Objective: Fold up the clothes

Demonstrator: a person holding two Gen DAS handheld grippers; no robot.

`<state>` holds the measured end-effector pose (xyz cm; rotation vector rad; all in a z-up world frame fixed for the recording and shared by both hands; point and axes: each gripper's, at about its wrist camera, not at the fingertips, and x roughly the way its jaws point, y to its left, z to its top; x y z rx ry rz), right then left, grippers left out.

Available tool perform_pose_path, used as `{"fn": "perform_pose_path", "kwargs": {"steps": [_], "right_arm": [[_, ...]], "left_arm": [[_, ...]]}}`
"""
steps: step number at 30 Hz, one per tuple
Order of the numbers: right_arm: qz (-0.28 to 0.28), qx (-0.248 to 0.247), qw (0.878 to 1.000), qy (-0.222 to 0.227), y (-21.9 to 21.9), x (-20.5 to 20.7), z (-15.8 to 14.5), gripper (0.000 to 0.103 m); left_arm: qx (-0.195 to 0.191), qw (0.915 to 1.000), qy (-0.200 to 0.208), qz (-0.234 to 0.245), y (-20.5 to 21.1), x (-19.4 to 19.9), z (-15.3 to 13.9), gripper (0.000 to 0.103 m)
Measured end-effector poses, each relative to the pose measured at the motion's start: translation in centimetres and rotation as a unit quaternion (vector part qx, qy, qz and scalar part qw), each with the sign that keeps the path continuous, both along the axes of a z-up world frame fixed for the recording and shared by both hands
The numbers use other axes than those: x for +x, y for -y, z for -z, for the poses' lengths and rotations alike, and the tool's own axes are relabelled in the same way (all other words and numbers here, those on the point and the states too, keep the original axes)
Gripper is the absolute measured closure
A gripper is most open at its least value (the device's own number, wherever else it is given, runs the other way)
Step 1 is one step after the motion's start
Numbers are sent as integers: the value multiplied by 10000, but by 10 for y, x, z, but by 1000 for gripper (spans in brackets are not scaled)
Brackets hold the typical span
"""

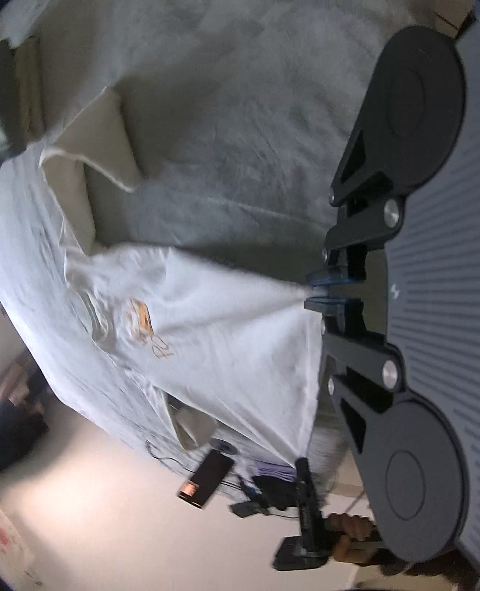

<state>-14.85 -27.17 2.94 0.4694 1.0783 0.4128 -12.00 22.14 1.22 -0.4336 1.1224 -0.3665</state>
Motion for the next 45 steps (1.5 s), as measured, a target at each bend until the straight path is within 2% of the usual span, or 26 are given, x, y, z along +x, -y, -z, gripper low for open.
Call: {"fn": "perform_pose_path", "kwargs": {"steps": [2, 10, 14, 17, 18, 19, 21, 22, 26, 29, 35, 39, 43, 45], "right_arm": [[-125, -132, 9998, -71, -7, -1, 3, 94], [-255, -654, 9939, -851, -18, 10, 61, 94], [-283, -611, 9919, -1075, -15, 16, 67, 90], [-298, -626, 9918, -1073, -13, 19, 59, 84], [-293, -616, 9922, -1042, -12, 19, 55, 82], [-245, -614, 9930, -982, -10, 20, 51, 67], [-142, -621, 9943, -852, -5, 24, 44, 52], [-59, -654, 9949, -767, -3, 27, 41, 52], [469, -534, 9955, -627, 19, 42, 33, 52], [1005, -168, 9937, -472, 37, 57, 32, 52], [2024, 482, 9772, -419, 53, 95, 42, 52], [2083, 689, 9754, -235, 43, 114, 43, 52], [2082, 606, 9762, -19, 23, 131, 53, 52], [2038, 561, 9774, 3, 14, 140, 66, 53]], "left_arm": [[265, 9996, -25, 125, 6, -3, 5, 97], [1062, 9931, -315, 395, 22, 3, 36, 96], [1154, 9910, -406, 536, 21, 8, 36, 95], [1187, 9903, -413, 586, 21, 10, 30, 86], [1177, 9906, -380, 587, 20, 10, 27, 74], [1168, 9910, -318, 574, 19, 10, 24, 63], [1185, 9912, -177, 565, 19, 9, 16, 61], [1194, 9913, -120, 548, 20, 10, 13, 61], [1095, 9928, 52, 477, 27, 19, 1, 61], [916, 9941, 178, 547, 42, 28, -5, 61], [352, 9965, 212, 730, 97, 59, -8, 61], [110, 9958, 348, 834, 134, 83, -8, 61], [-166, 9965, 679, 449, 151, 103, 8, 61], [-200, 9968, 717, 289, 153, 111, 22, 61]]}}
